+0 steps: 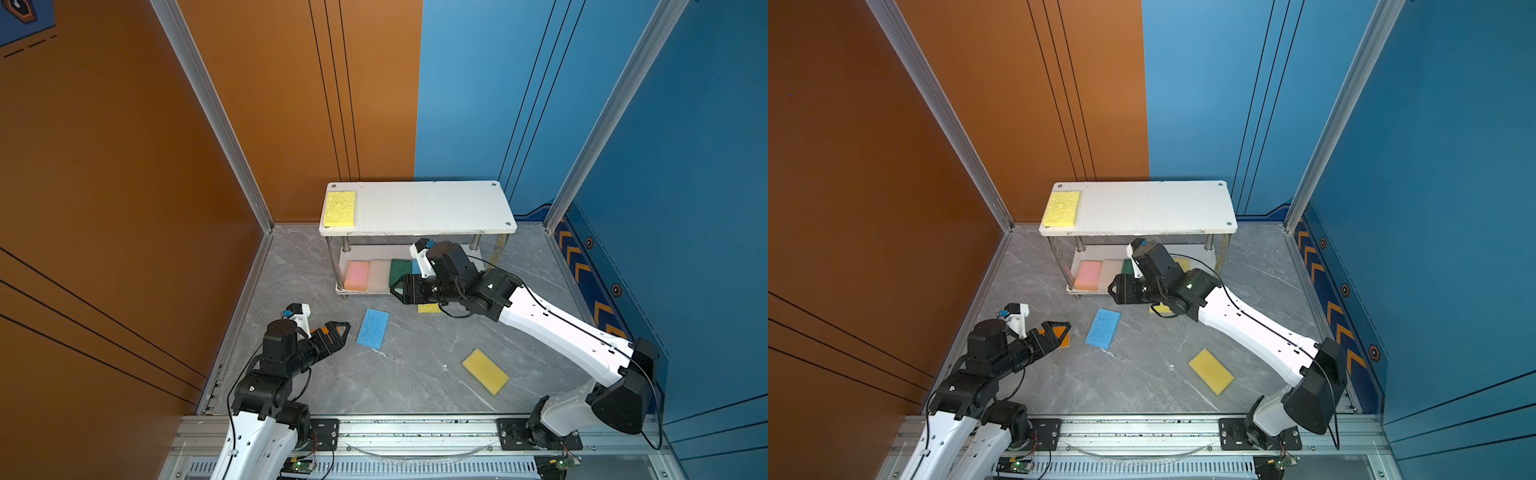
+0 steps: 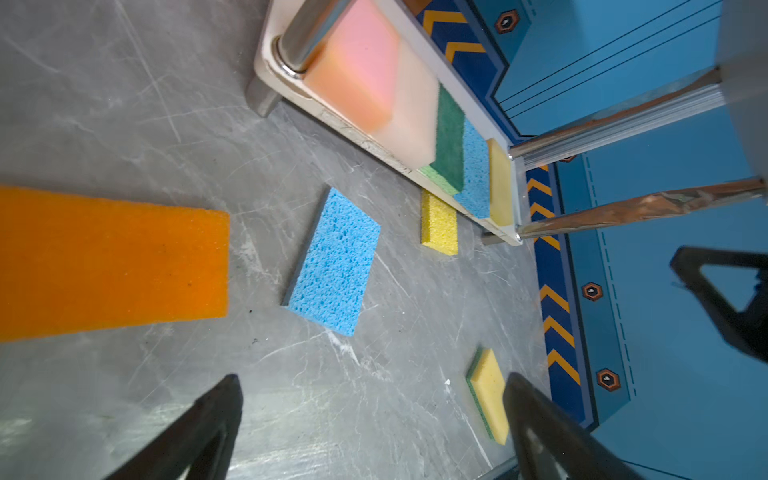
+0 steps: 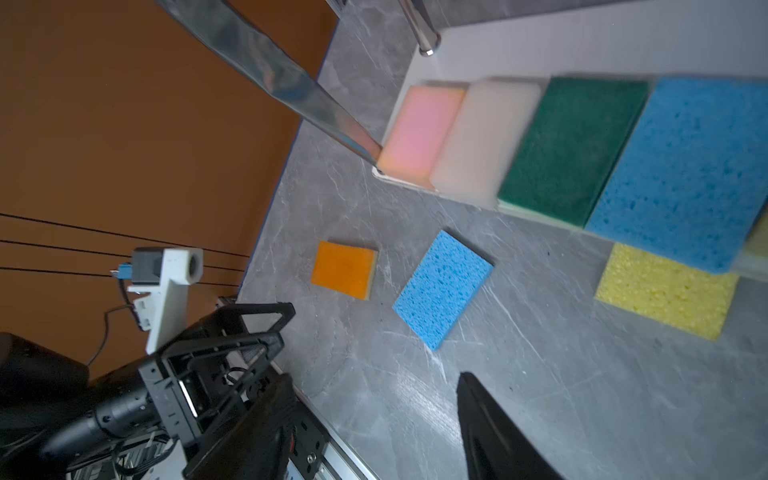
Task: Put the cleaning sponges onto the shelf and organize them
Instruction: 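Withdraw the right gripper and reach down to the blue sponge on the table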
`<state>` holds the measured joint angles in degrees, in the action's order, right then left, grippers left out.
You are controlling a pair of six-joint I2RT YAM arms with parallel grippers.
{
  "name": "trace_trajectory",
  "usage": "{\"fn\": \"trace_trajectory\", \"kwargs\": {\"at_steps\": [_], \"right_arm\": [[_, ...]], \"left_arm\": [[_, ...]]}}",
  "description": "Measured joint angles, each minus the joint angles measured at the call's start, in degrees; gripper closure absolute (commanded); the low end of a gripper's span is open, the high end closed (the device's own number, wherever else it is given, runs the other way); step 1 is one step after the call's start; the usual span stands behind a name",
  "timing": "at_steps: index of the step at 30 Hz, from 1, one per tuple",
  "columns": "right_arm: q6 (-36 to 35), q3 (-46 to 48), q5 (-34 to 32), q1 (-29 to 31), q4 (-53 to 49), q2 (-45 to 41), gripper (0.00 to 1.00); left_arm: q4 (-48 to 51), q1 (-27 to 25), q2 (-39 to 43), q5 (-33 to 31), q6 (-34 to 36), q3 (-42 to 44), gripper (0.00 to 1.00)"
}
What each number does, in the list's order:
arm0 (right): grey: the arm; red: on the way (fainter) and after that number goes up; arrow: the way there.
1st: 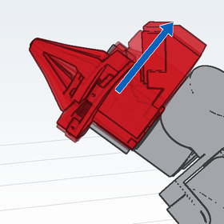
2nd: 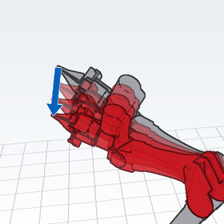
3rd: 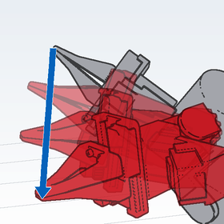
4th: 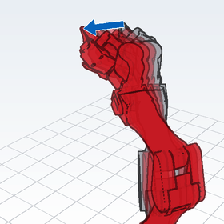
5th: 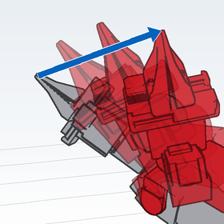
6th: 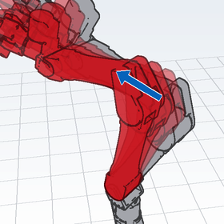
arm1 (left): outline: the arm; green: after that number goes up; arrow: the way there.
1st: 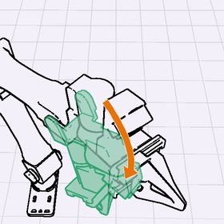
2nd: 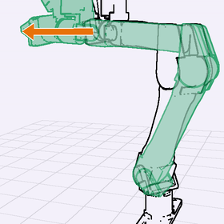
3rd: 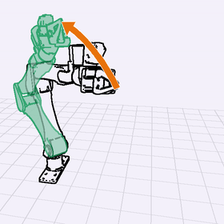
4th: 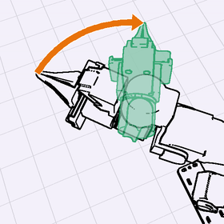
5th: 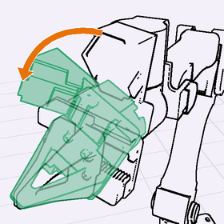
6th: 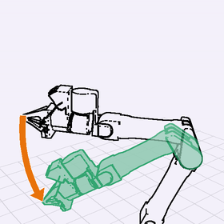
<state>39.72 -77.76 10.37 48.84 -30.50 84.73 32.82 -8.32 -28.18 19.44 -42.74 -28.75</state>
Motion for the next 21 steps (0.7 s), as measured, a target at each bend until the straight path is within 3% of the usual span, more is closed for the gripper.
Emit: {"fn": "trace_trajectory", "kwargs": {"at_steps": [4, 8, 15, 21], "right_arm": [[3.2, 9.9, 0.2, 0.8, 3.6, 1.7, 0.40], [5.9, 11.6, 1.3, 2.3, 8.8, 8.4, 0.43], [9.7, 8.1, 1.1, 4.8, 14.3, 21.8, 0.47], [12.9, 5.6, -1.0, 5.3, 15.9, 25.7, 0.51]], "left_arm": [[-0.4, -1.3, -6.8, -0.2, -0.2, -0.4, 0.02], [-2.2, -5.3, -11.3, -0.5, -0.2, -1.2, 0.02], [-4.5, -7.9, -10.1, -0.4, -0.6, -1.3, 0.02], [-5.2, -6.1, -6.3, 0.3, -0.9, -0.5, 0.02]]}}
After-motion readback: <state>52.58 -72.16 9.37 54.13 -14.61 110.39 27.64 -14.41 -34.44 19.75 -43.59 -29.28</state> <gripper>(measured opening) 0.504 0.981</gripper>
